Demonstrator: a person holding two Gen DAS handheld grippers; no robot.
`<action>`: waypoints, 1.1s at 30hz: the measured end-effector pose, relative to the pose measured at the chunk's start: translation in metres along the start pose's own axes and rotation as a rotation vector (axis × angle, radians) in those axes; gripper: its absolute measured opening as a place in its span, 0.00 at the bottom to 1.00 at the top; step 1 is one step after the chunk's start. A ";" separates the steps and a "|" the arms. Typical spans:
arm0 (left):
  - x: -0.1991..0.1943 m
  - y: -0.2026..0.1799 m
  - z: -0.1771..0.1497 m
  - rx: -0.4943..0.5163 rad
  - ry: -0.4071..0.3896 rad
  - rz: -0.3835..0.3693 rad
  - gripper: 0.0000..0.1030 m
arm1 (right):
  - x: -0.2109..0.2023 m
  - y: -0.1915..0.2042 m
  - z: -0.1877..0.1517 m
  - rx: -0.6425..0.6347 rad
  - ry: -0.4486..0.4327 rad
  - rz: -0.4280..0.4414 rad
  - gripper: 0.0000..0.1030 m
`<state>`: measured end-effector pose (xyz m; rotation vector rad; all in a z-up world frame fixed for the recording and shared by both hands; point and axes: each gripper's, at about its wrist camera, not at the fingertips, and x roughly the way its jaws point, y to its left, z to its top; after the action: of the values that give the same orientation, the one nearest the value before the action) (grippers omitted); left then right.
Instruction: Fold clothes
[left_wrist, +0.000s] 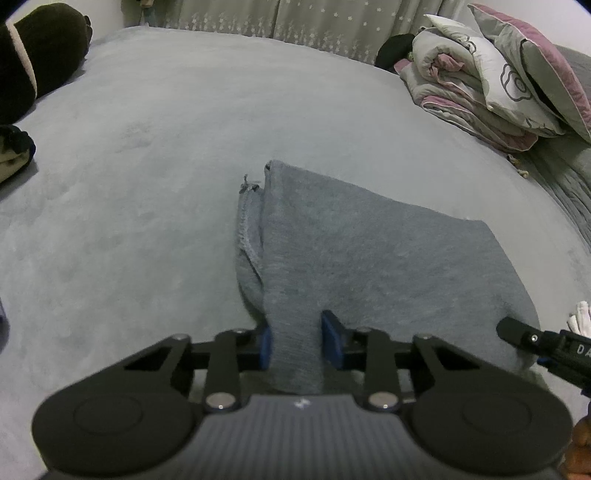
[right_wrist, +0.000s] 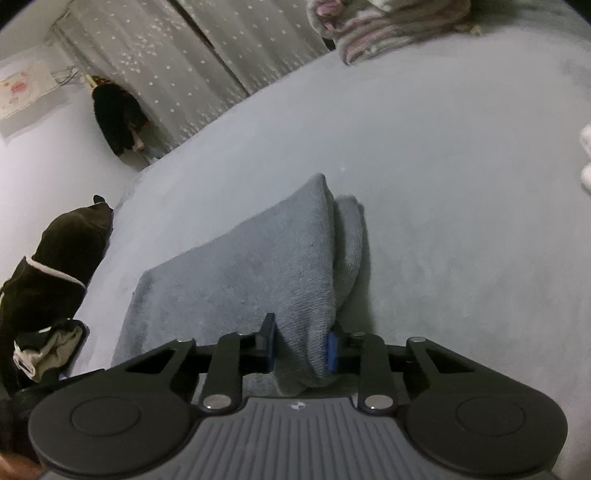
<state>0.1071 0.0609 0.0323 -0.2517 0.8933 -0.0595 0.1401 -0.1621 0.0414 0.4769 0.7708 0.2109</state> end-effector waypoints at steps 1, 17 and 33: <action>-0.002 0.000 0.000 -0.003 0.001 0.000 0.23 | -0.002 0.002 0.001 -0.017 -0.007 0.001 0.24; -0.036 0.013 -0.028 0.012 0.075 -0.022 0.19 | -0.048 0.005 -0.025 -0.129 0.083 0.009 0.19; -0.014 0.050 -0.005 -0.129 0.095 -0.095 0.55 | -0.026 -0.041 0.003 0.068 0.122 0.105 0.51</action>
<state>0.0918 0.1105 0.0280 -0.4144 0.9803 -0.1030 0.1242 -0.2083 0.0389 0.5740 0.8754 0.3147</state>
